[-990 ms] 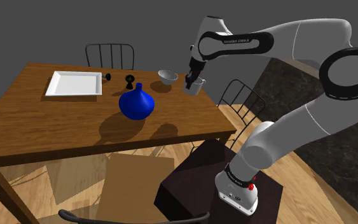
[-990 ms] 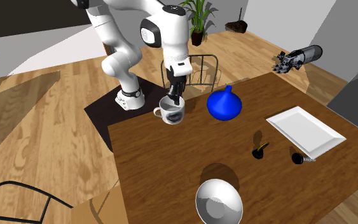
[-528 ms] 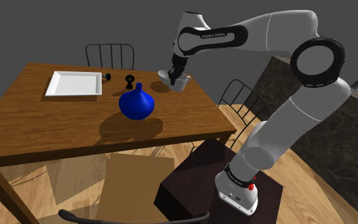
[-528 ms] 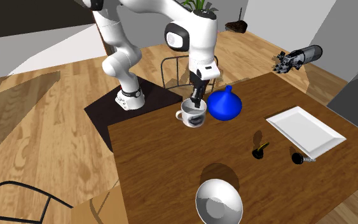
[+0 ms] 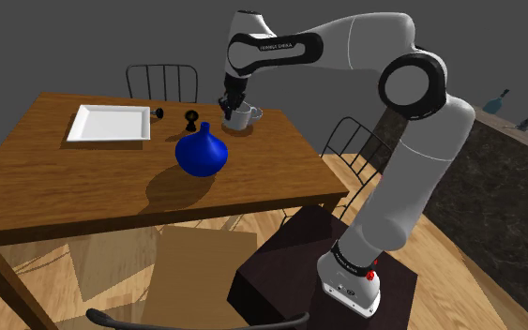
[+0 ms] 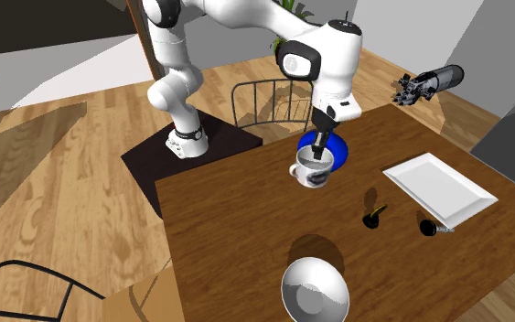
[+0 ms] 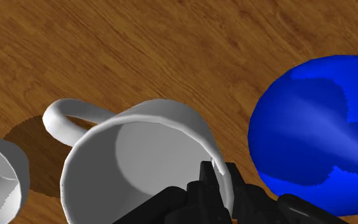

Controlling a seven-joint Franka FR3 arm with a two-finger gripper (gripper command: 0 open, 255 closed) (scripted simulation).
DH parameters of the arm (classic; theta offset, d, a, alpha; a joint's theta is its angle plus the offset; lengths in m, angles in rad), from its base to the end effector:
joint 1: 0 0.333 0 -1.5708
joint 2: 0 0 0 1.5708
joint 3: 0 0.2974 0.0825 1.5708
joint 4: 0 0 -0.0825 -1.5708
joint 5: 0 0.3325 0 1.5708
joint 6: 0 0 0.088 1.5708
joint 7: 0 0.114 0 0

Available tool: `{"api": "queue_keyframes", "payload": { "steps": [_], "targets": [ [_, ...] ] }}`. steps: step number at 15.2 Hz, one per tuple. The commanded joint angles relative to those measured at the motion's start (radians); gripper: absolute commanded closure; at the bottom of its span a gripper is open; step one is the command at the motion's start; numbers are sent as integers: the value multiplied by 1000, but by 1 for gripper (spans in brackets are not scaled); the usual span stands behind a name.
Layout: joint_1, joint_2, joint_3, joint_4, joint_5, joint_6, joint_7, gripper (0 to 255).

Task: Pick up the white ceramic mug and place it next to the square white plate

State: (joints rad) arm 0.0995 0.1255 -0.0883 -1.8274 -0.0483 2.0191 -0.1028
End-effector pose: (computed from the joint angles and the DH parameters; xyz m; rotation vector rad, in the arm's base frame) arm 0.5537 0.0049 0.4627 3.0749 0.2072 0.0987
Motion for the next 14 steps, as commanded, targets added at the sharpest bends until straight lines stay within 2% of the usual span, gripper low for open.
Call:
{"api": "queue_keyframes", "payload": {
  "steps": [1, 8, 10, 12, 13, 14],
  "targets": [
    [9, 83, 8, 100, 5, -18, 16, 255],
    [38, 381, 30, 517, 16, -140, 64, 255],
    [45, 489, 34, 684, 19, -199, 76, 255],
    [50, 628, 38, 909, 22, -287, 86, 255],
    [51, 768, 40, 1150, 25, -387, 91, 255],
    [52, 754, 40, 1111, 24, -362, 92, 255]
  ]
}}
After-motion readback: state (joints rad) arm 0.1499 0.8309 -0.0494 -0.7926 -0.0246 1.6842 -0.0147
